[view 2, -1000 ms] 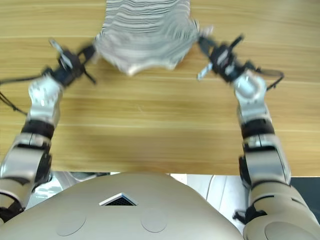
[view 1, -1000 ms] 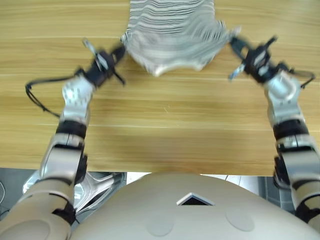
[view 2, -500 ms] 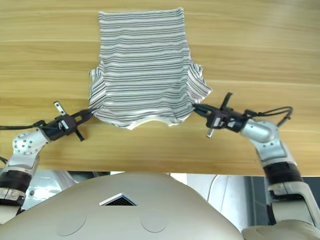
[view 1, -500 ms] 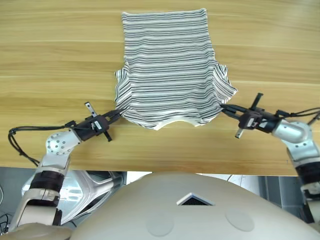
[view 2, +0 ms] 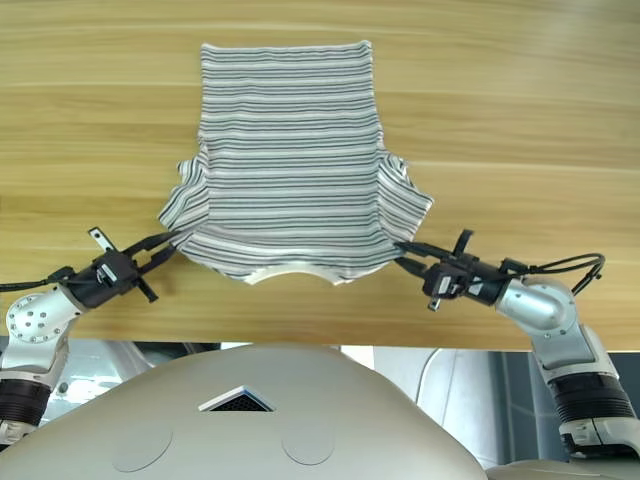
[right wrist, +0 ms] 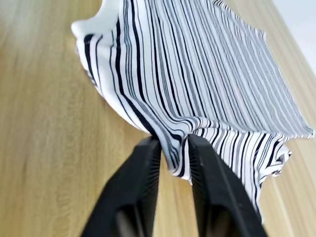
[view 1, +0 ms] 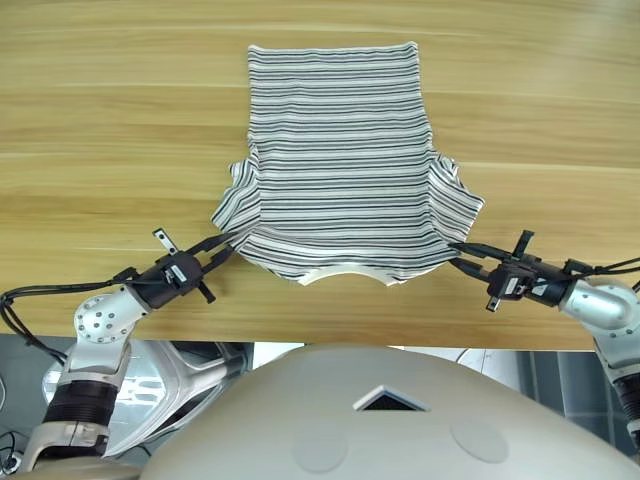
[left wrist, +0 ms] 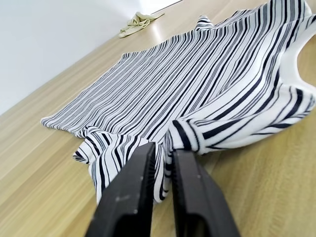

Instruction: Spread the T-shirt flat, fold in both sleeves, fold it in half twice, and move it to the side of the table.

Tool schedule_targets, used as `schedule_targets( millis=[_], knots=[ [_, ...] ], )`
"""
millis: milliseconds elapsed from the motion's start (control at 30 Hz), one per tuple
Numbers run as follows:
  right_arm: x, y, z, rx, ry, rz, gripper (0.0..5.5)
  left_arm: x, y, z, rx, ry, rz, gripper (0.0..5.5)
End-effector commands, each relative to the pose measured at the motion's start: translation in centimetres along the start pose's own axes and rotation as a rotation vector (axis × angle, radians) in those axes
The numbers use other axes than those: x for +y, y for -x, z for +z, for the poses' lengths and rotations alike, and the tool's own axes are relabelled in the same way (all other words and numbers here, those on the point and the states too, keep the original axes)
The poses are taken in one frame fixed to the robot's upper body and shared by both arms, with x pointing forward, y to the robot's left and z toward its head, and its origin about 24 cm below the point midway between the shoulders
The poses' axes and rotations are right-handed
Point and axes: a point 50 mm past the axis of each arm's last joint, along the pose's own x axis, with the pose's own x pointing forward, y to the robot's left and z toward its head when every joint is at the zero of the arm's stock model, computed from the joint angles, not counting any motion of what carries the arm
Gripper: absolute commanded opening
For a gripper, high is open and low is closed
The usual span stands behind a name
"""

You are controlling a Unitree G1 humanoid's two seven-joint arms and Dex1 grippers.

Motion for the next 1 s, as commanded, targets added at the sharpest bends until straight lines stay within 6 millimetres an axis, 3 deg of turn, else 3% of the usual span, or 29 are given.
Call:
schedule_targets(
  millis=[33, 167, 300, 400, 467, 567, 700, 867, 1000],
  knots=[
    [-0.1, 0.3, -0.1, 0.015, 0.003, 0.013, 1.78, -0.6, 0.1, -0.2, 0.006, 0.022, -0.013, 1.29],
    [-0.3, 2.3, -0.9, 0.103, 0.006, -0.029, 2.46, -0.7, 0.8, -0.1, 0.011, 0.023, -0.006, 1.91],
    [-2.5, 3.7, 2.8, -0.119, -0.03, -0.202, 2.7, 1.5, 1.9, 1.5, -0.071, 0.003, 0.097, 2.5],
    [-3.6, 5.3, 3.8, -0.159, -0.024, -0.271, 2.7, 3.1, 4.0, 0.6, 0.025, -0.033, 0.169, 2.99],
    [-4.5, 5.8, 4.6, -0.218, -0.034, -0.32, 2.7, 4.3, 4.9, 1.1, 0.023, -0.07, 0.233, 3.28],
    [-5.9, 3.9, 5.0, -0.309, -0.053, -0.356, 2.7, 6.5, 2.8, 1.9, -0.044, -0.106, 0.32, 3.87],
    [-4.9, -1.2, 3.8, -0.285, -0.052, -0.279, 2.7, 6.8, 0.2, 0.2, 0.16, -0.205, 0.25, 3.87],
    [-5.0, -2.1, 3.8, -0.278, -0.026, -0.295, 2.7, 5.4, 0.1, -0.7, 0.407, -0.51, 0.097, 3.87],
    [-5.0, -1.7, 3.4, -0.255, -0.027, -0.312, 2.7, 4.6, 0.0, 0.0, 0.435, -0.593, 0.08, 3.87]
  ],
)
